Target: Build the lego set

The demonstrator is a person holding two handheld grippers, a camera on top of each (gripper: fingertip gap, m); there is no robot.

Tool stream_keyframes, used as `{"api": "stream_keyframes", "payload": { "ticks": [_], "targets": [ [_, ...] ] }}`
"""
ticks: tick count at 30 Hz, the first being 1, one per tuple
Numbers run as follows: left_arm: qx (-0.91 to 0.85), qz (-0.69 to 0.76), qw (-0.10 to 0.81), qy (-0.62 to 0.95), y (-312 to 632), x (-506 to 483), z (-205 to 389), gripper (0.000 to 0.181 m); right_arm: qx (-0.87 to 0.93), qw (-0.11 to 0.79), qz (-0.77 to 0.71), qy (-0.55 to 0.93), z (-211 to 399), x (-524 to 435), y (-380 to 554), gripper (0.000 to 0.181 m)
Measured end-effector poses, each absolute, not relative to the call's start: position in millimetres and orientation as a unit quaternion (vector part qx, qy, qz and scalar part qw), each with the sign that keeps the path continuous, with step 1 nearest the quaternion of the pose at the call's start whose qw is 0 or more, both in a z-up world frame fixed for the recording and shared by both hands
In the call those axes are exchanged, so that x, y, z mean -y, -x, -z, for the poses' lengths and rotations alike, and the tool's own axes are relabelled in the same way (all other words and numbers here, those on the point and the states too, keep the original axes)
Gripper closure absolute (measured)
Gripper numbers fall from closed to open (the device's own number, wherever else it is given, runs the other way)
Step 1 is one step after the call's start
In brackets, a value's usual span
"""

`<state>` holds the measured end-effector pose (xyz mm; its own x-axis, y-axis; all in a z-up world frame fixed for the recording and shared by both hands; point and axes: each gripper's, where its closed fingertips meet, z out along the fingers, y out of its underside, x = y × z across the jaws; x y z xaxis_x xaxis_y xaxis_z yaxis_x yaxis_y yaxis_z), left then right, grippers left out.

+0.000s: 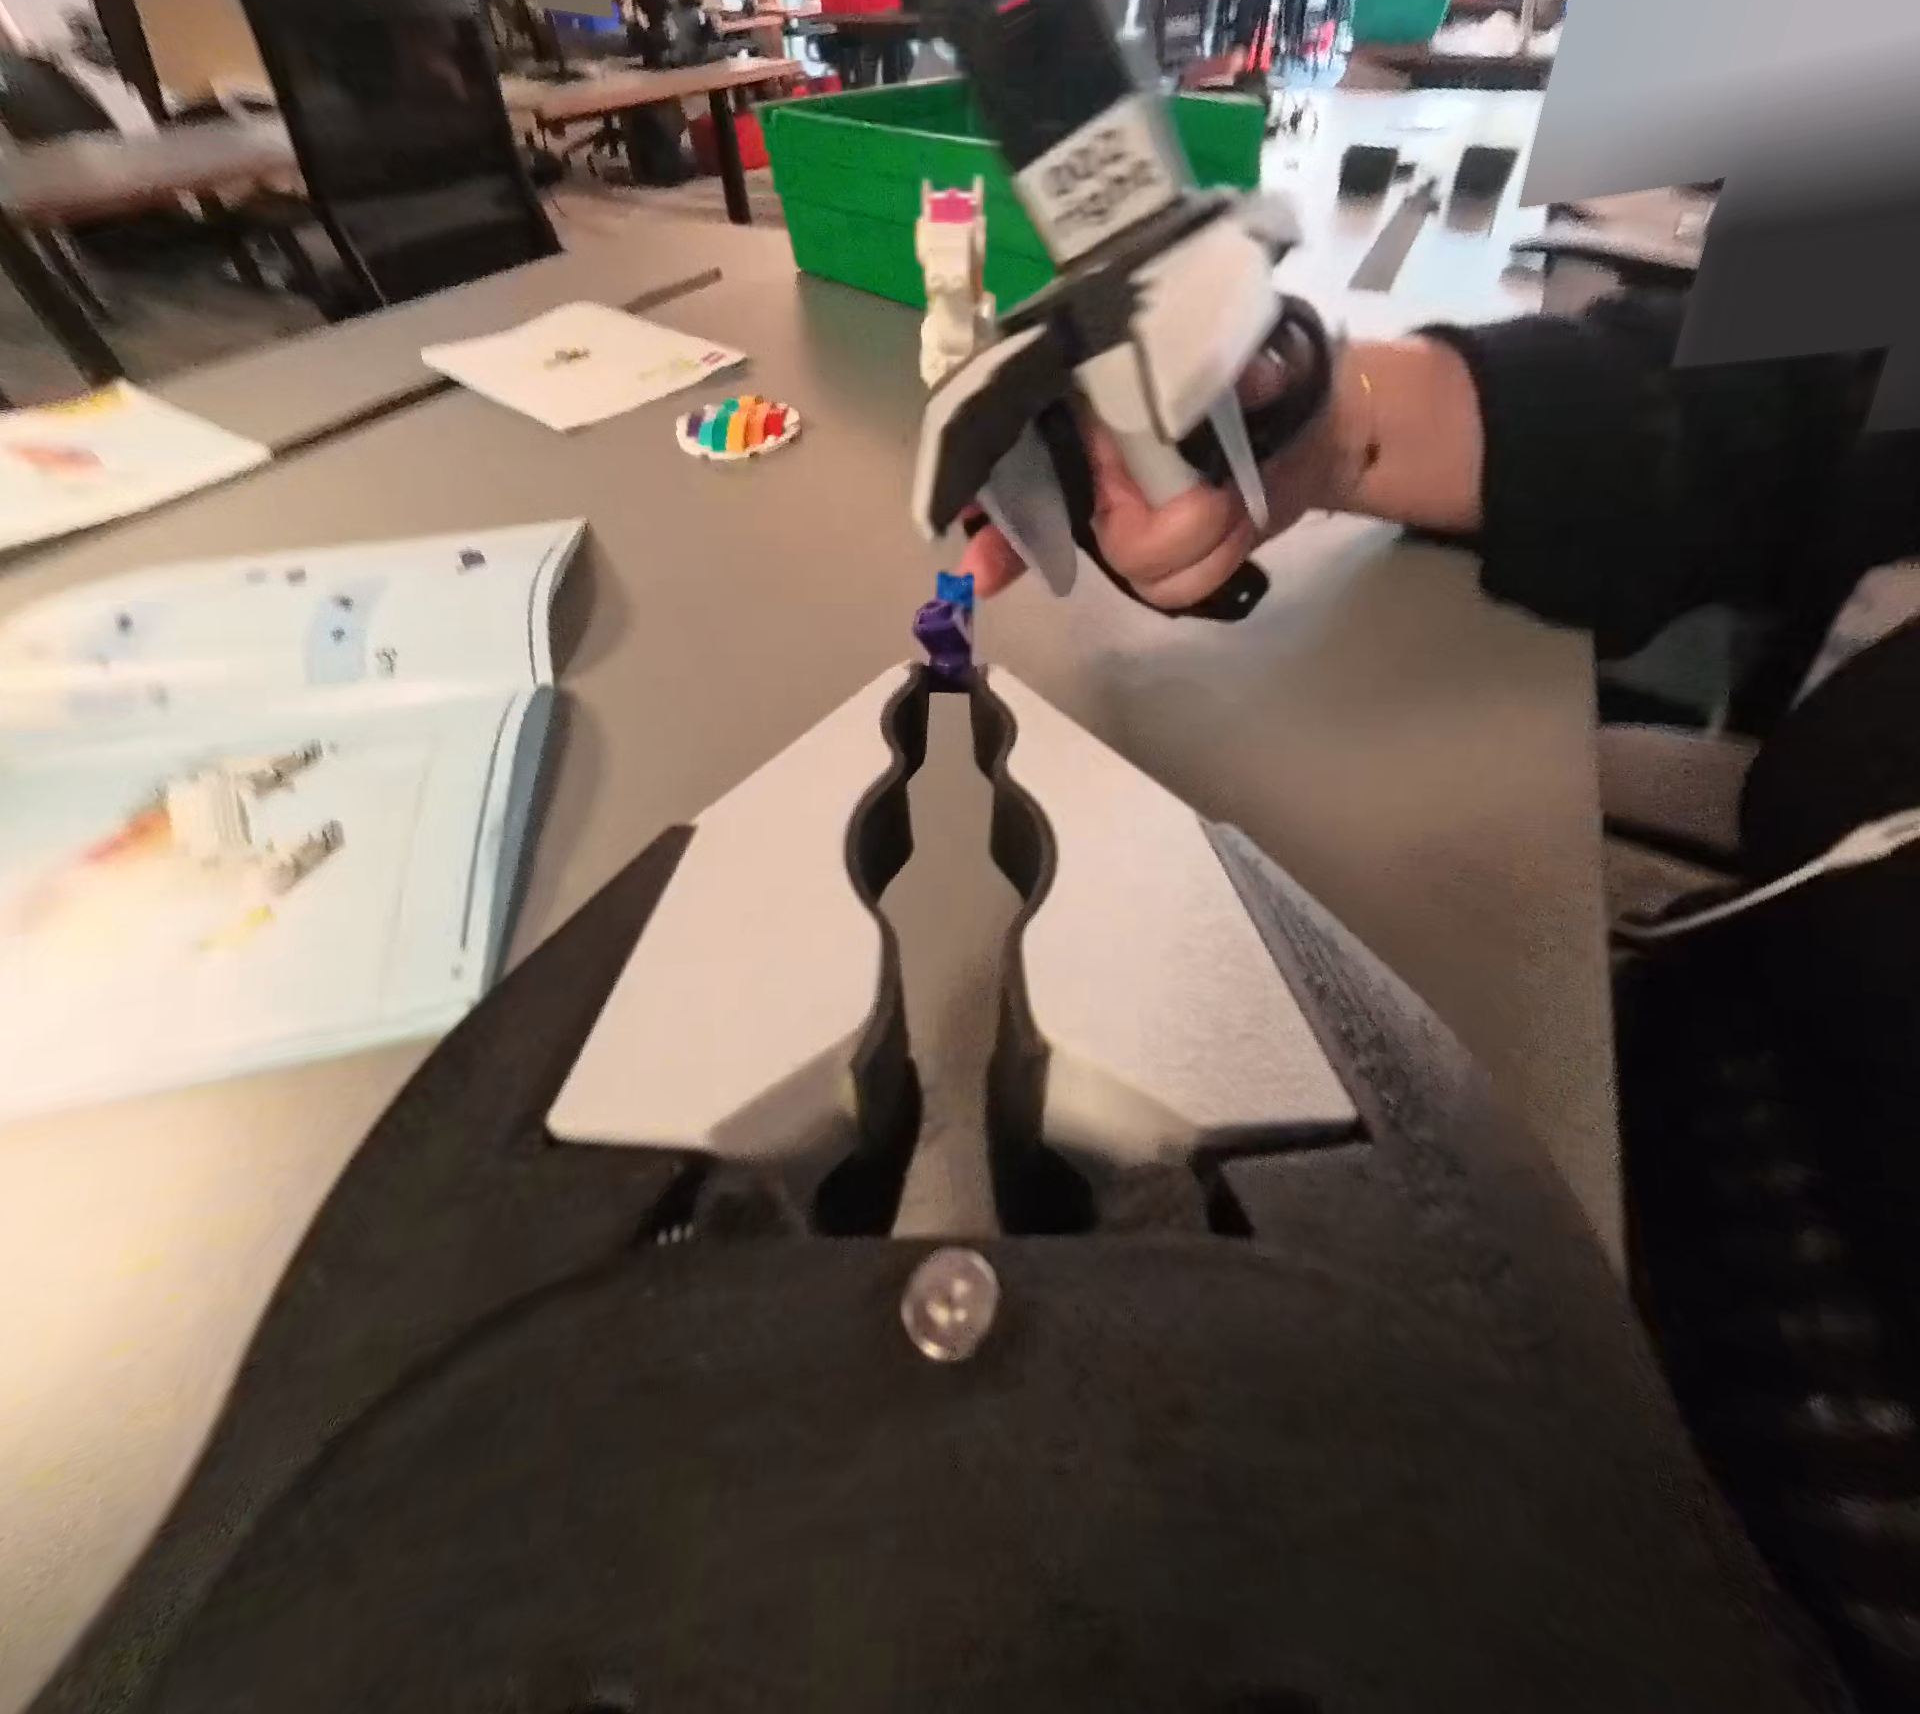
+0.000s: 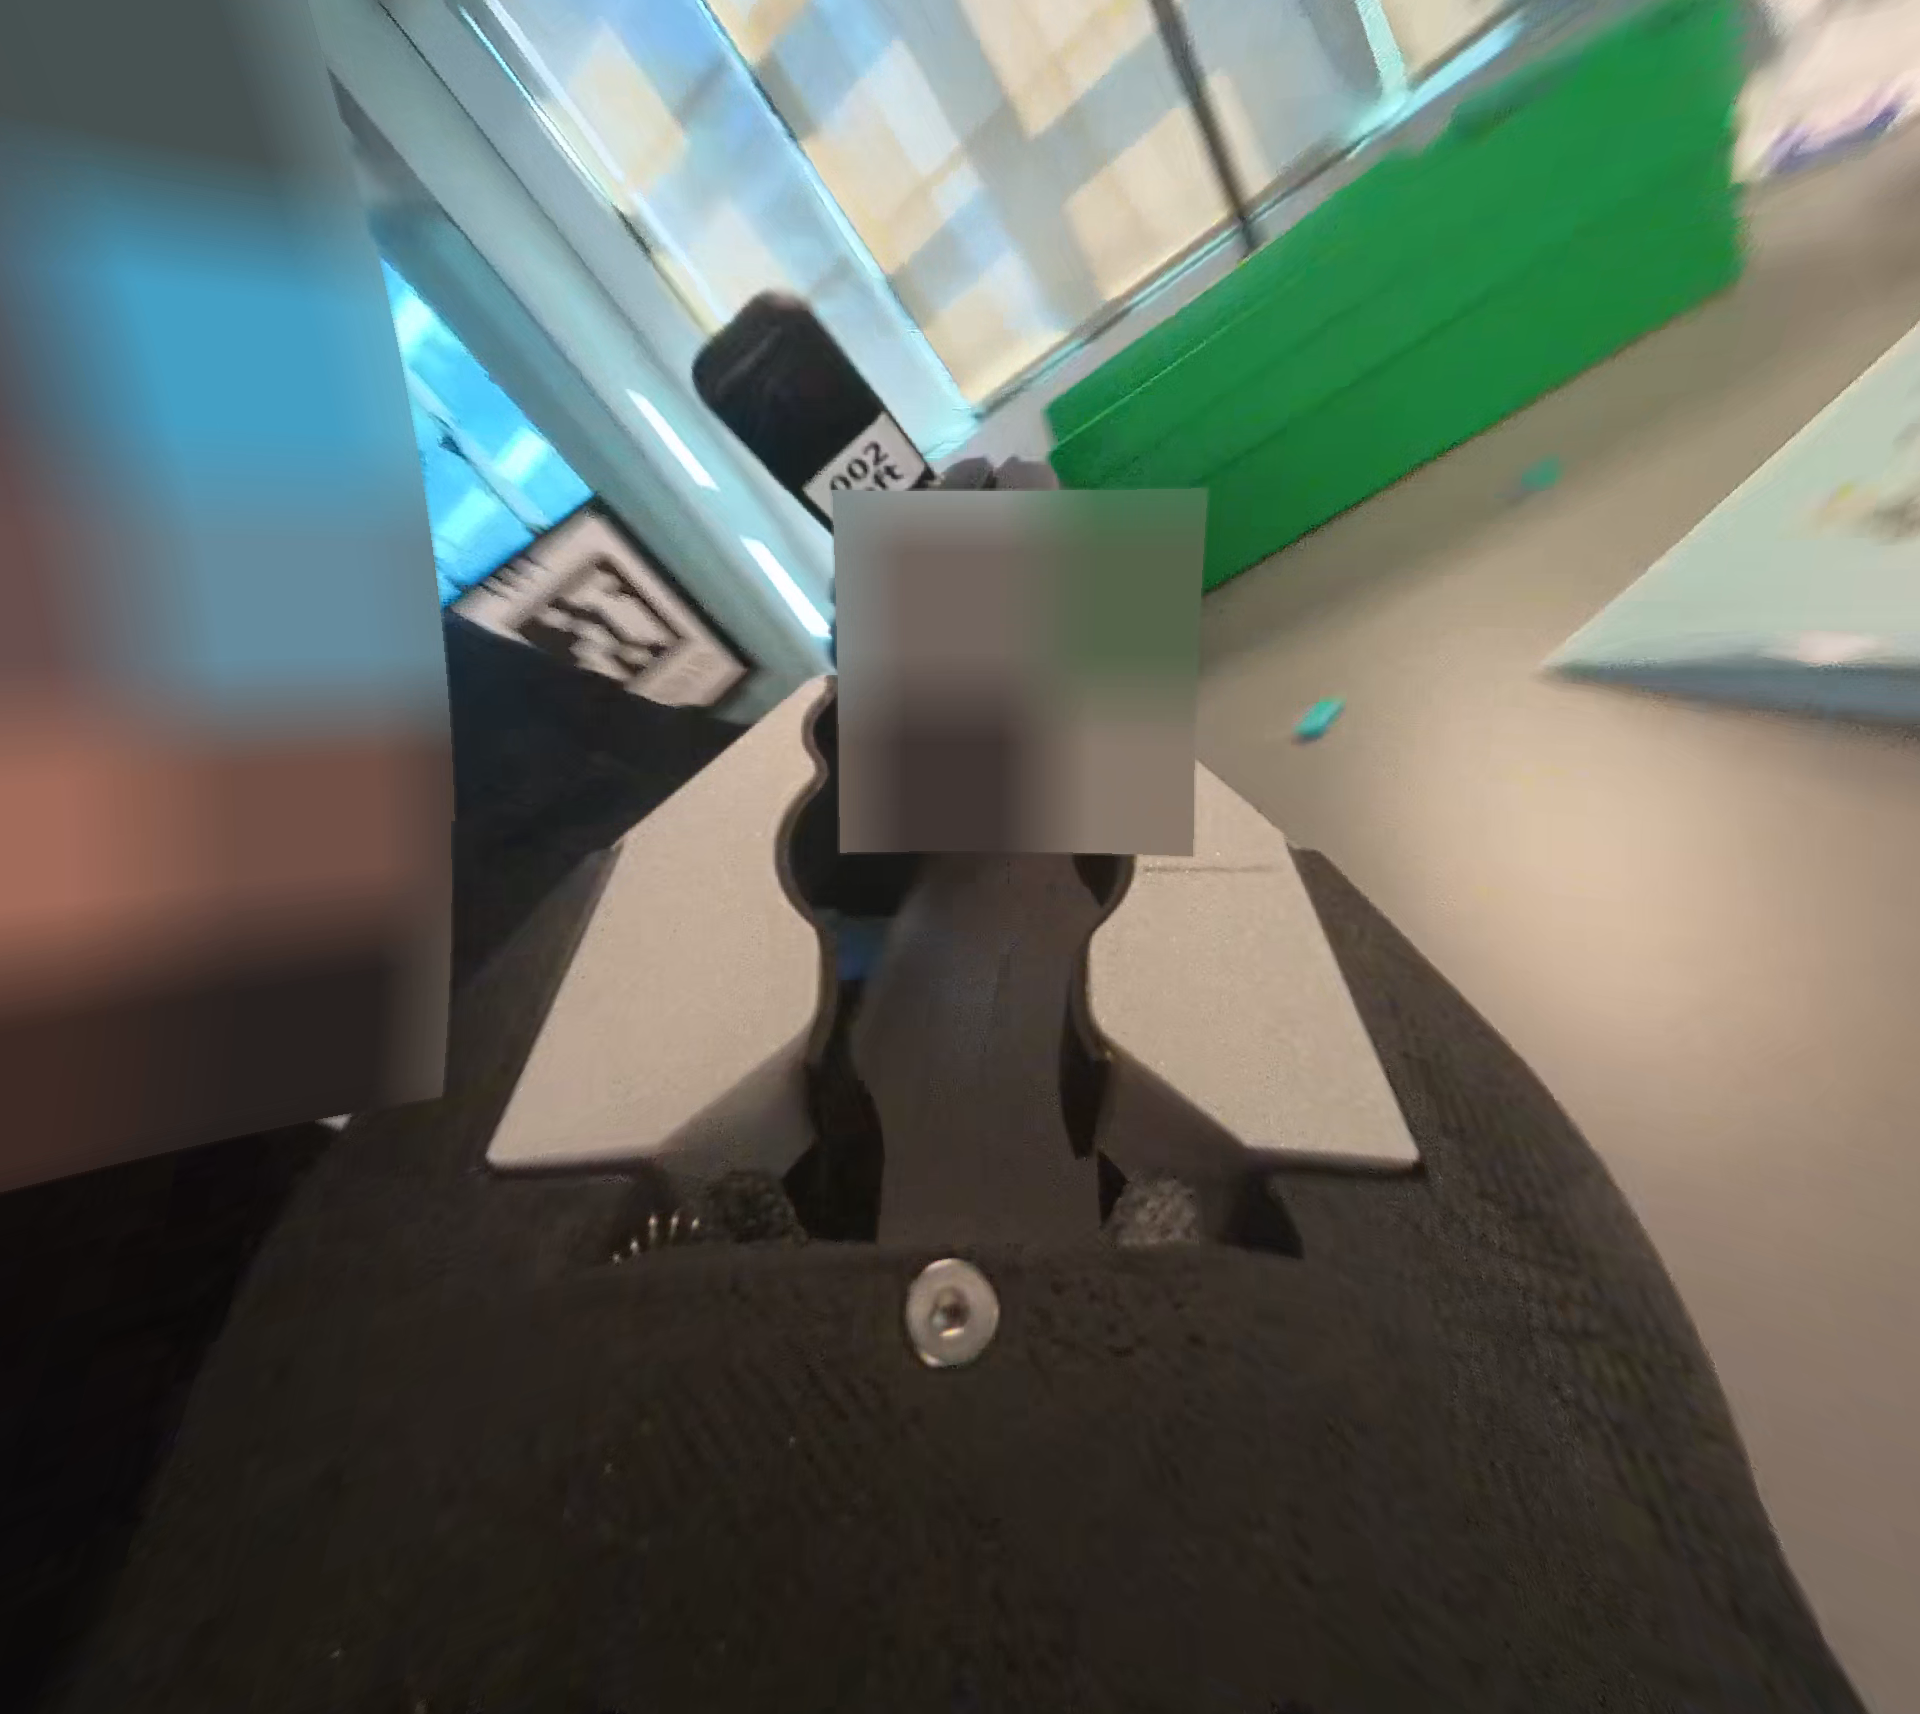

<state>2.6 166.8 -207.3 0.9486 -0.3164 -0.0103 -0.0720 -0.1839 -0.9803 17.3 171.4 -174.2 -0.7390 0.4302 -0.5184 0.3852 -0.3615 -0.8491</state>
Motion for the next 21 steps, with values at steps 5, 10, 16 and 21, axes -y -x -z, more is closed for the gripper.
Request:
{"api": "stream_keyframes", "payload": {
  "ticks": [5,10,16,21],
  "targets": [
    [-0.044,0.195,0.612,0.765,8.7,-168.8,208.4,0.174,0.685,0.362,-0.58,0.251,184.4,-181.6,-6.8,0.138],
    [-0.016,0.245,0.589,0.77,3.0,-174.9,215.2,0.174,0.763,0.562,-0.3,0.112,215.4,-182.8,4.6,0.138],
    [-0.016,0.256,0.571,0.78,-5.5,-182.0,220.9,0.174,0.753,0.626,-0.184,0.085,215.8,-190.0,14.3,0.153],
    [-0.016,0.26,0.566,0.782,-8.5,-185.9,222.3,0.174,0.756,0.634,-0.146,0.07,219.4,-191.8,15.2,0.163]
  ]
}}
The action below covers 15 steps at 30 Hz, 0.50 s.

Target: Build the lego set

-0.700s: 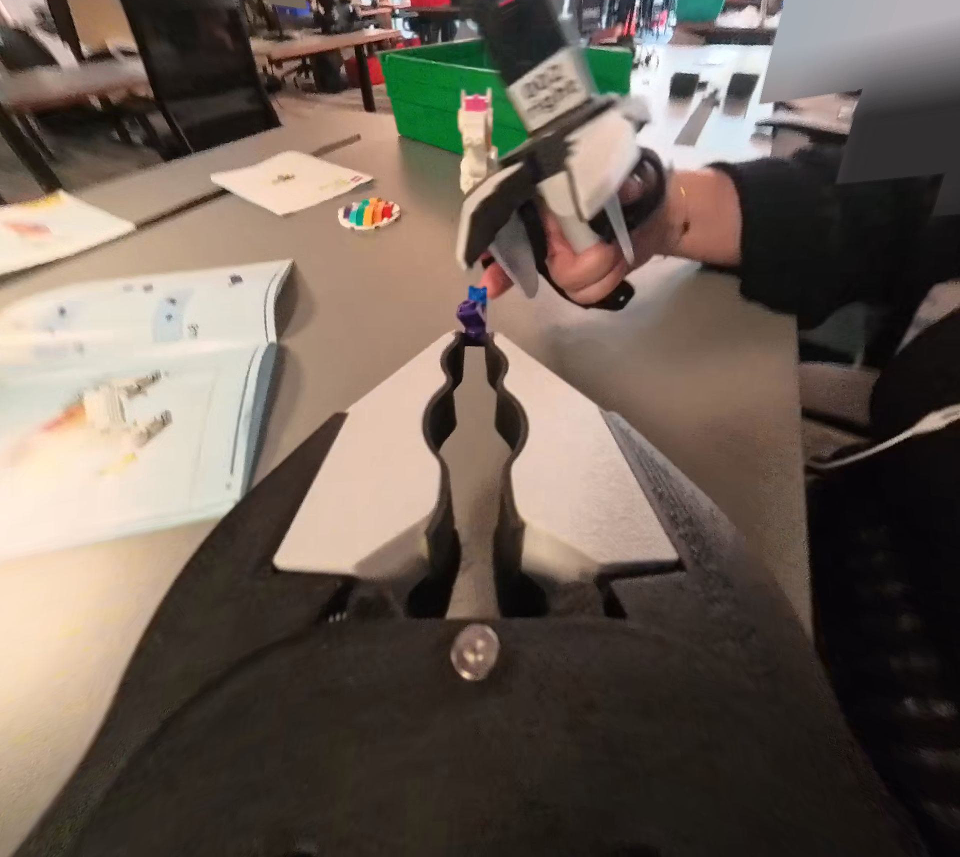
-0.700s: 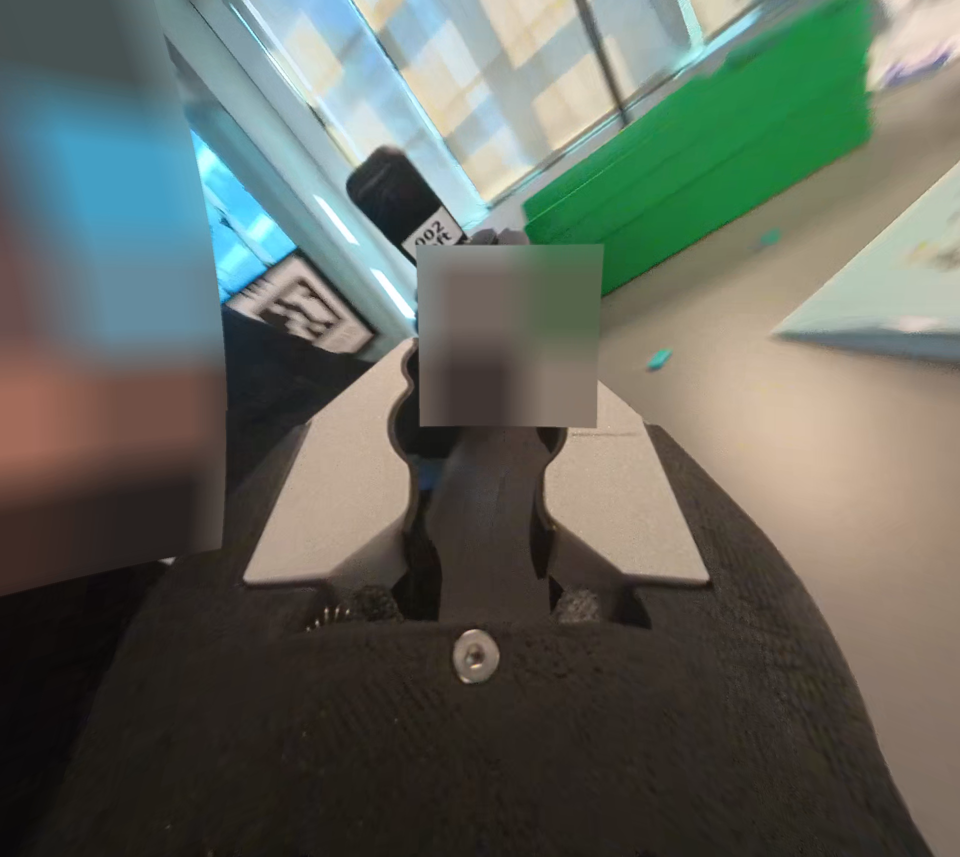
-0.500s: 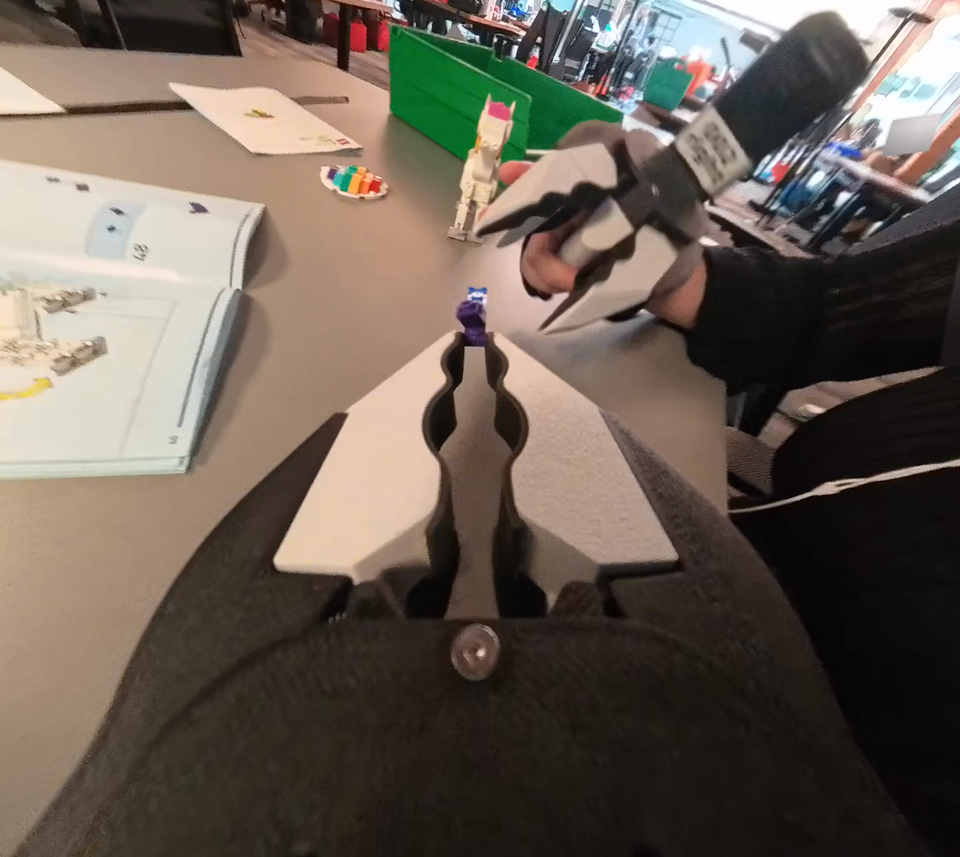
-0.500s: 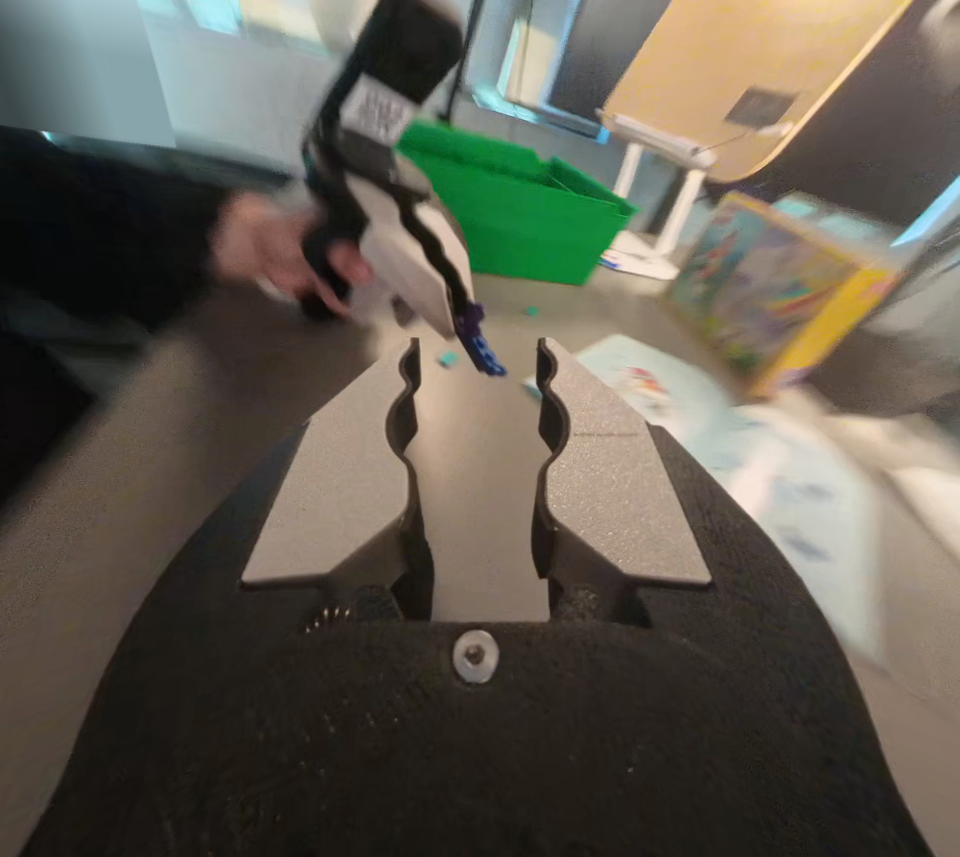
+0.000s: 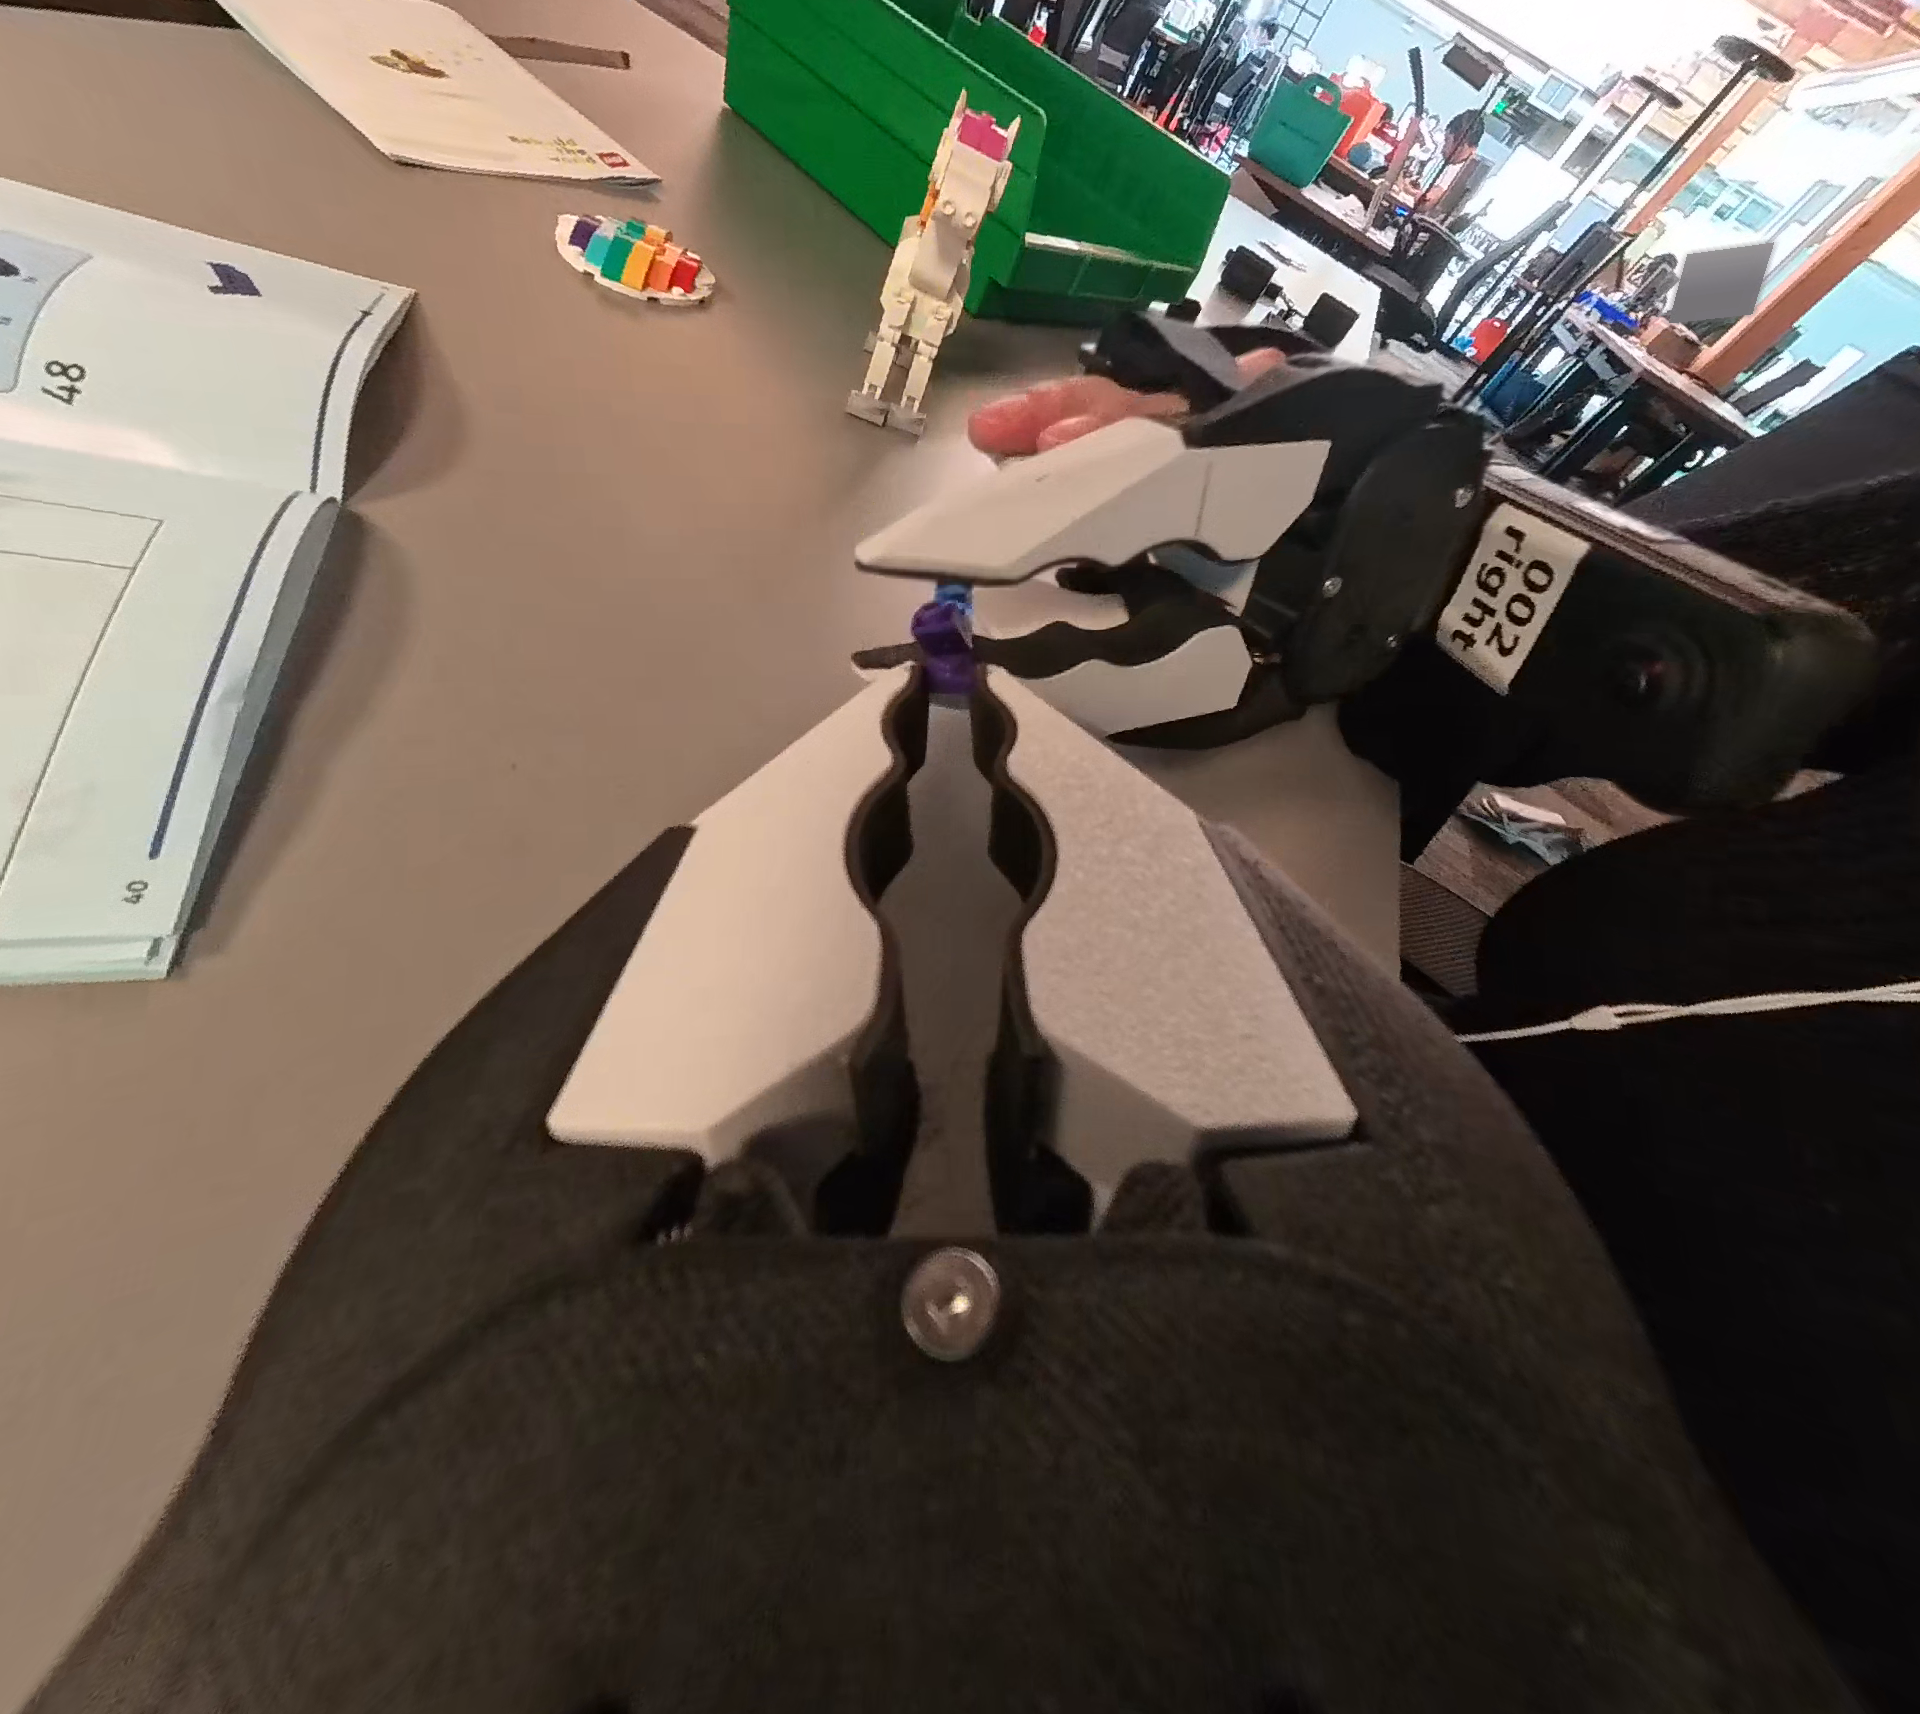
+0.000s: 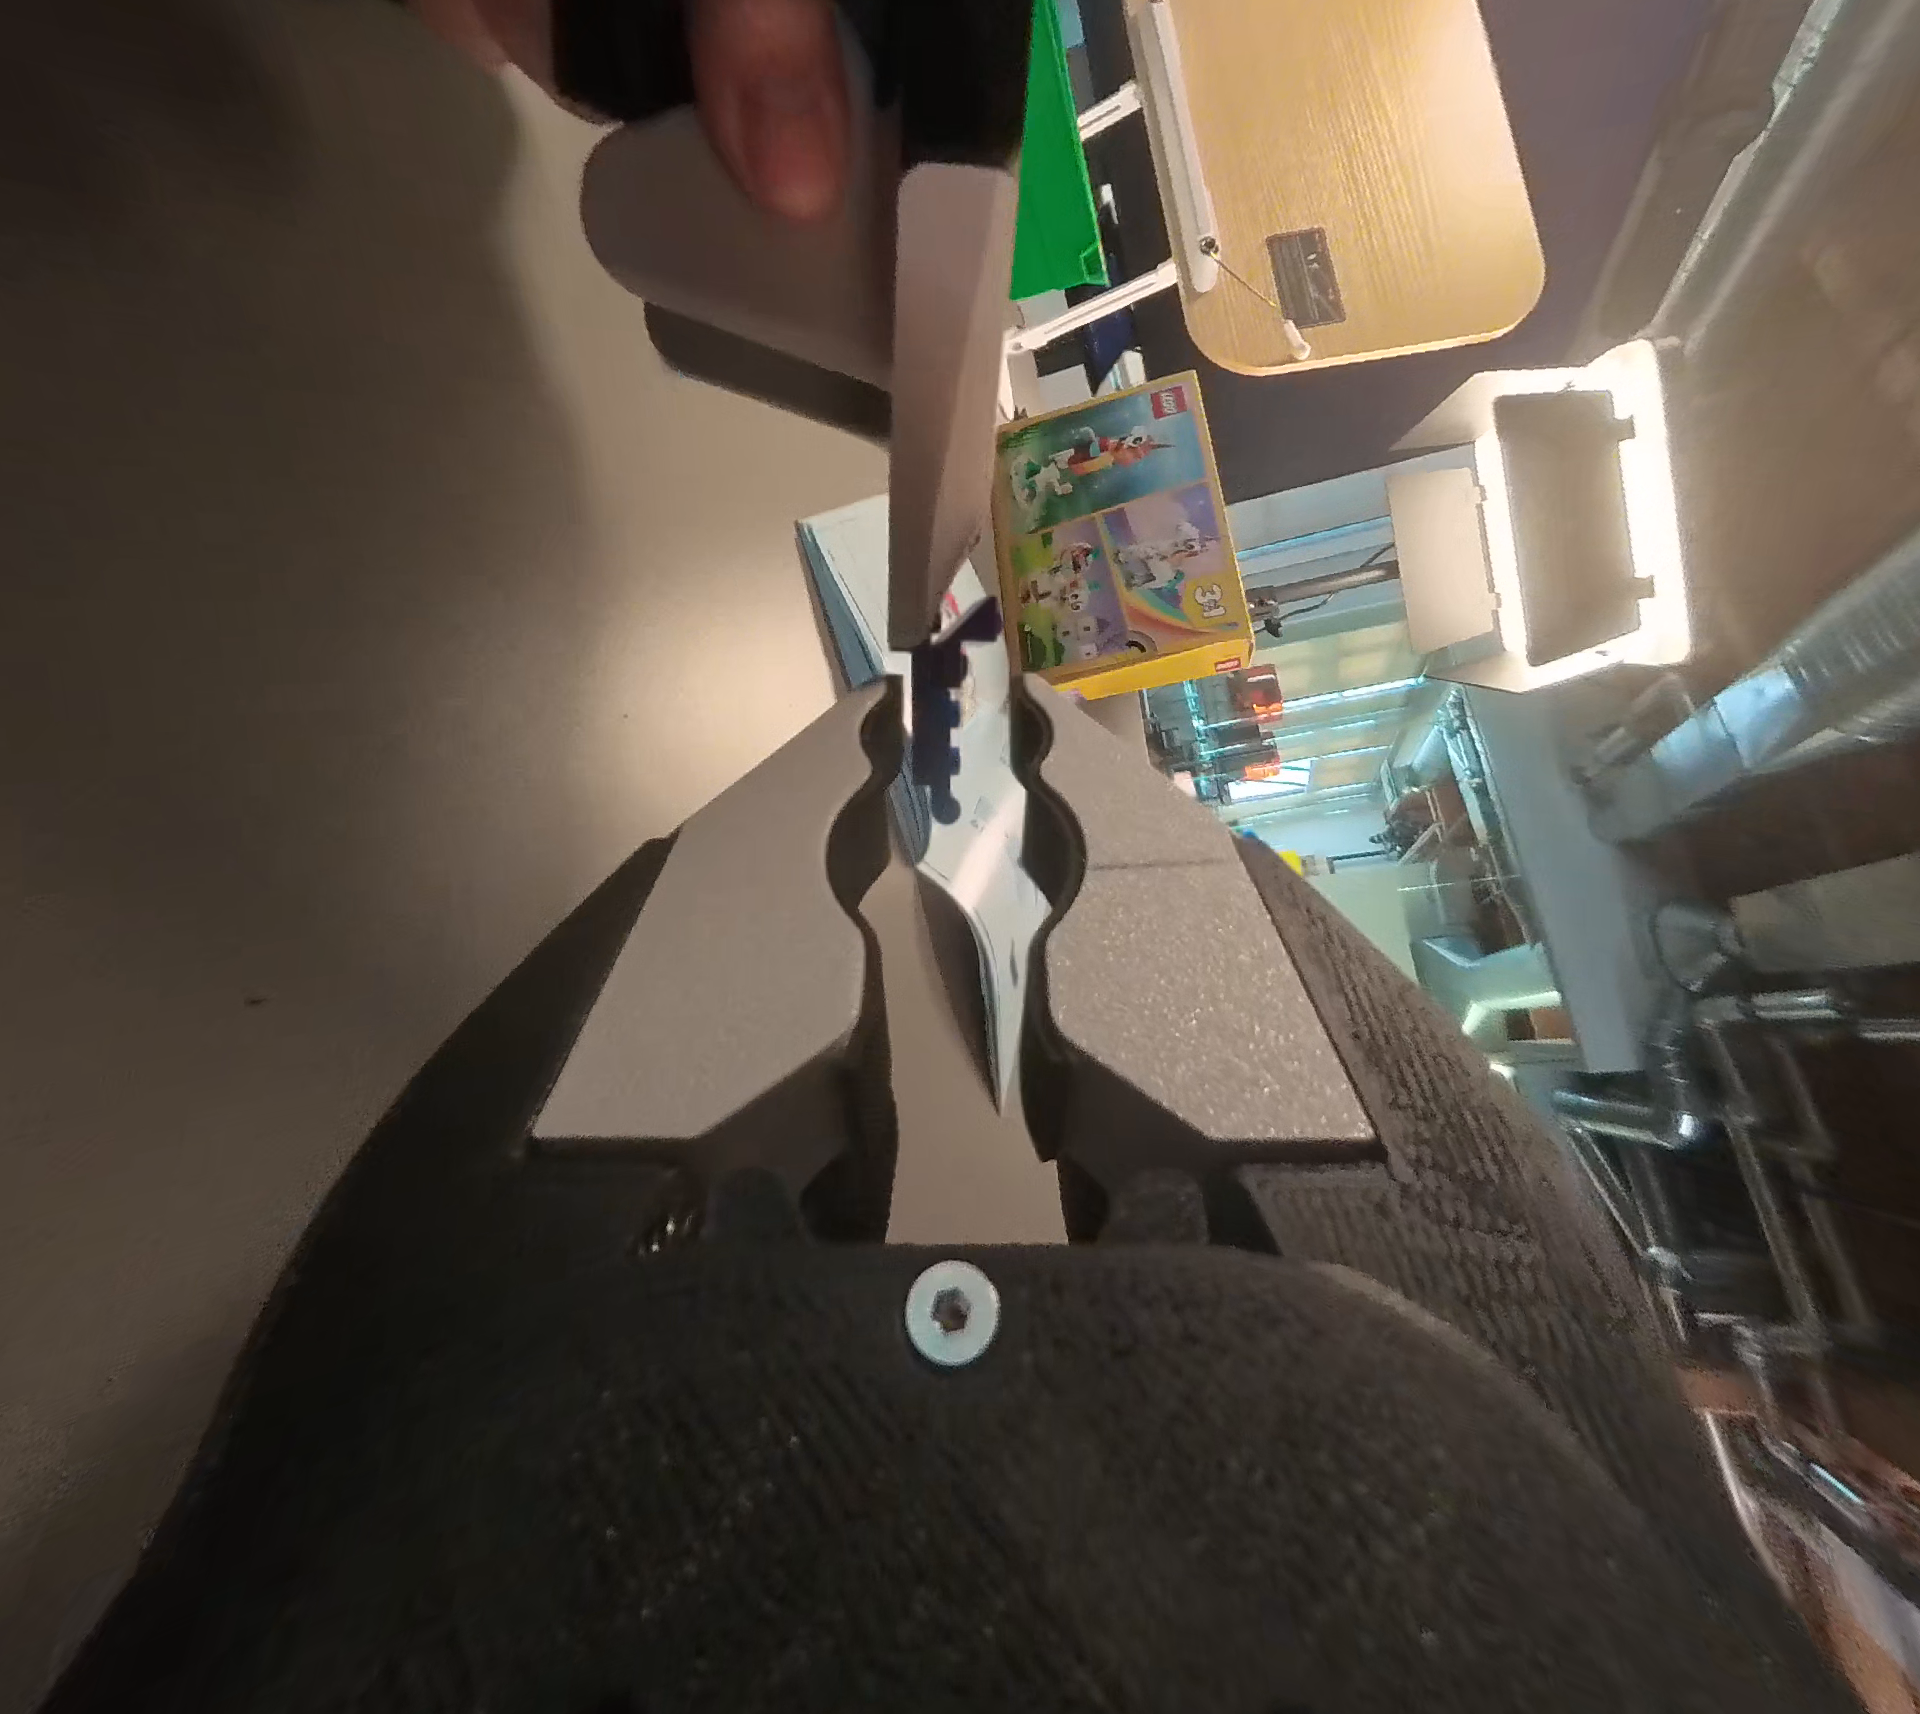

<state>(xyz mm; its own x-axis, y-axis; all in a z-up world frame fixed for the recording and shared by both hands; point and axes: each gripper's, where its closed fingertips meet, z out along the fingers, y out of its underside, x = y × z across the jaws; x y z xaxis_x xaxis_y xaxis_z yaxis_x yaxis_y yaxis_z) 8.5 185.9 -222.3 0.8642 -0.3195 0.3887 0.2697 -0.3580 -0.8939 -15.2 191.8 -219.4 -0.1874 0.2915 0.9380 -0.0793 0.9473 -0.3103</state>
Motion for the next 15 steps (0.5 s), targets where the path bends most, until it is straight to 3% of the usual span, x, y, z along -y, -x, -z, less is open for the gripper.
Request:
{"api": "stream_keyframes", "payload": {
  "ticks": [4,15],
  "targets": [
    [-0.015,0.26,0.564,0.784,-9.4,-187.1,223.2,0.174,0.763,0.629,-0.137,0.068,223.0,-191.3,15.6,0.173],
    [-0.016,0.26,0.537,0.802,-10.6,-188.5,232.2,0.174,0.756,0.653,-0.029,-0.021,226.6,-193.0,15.7,0.176]
  ]
}}
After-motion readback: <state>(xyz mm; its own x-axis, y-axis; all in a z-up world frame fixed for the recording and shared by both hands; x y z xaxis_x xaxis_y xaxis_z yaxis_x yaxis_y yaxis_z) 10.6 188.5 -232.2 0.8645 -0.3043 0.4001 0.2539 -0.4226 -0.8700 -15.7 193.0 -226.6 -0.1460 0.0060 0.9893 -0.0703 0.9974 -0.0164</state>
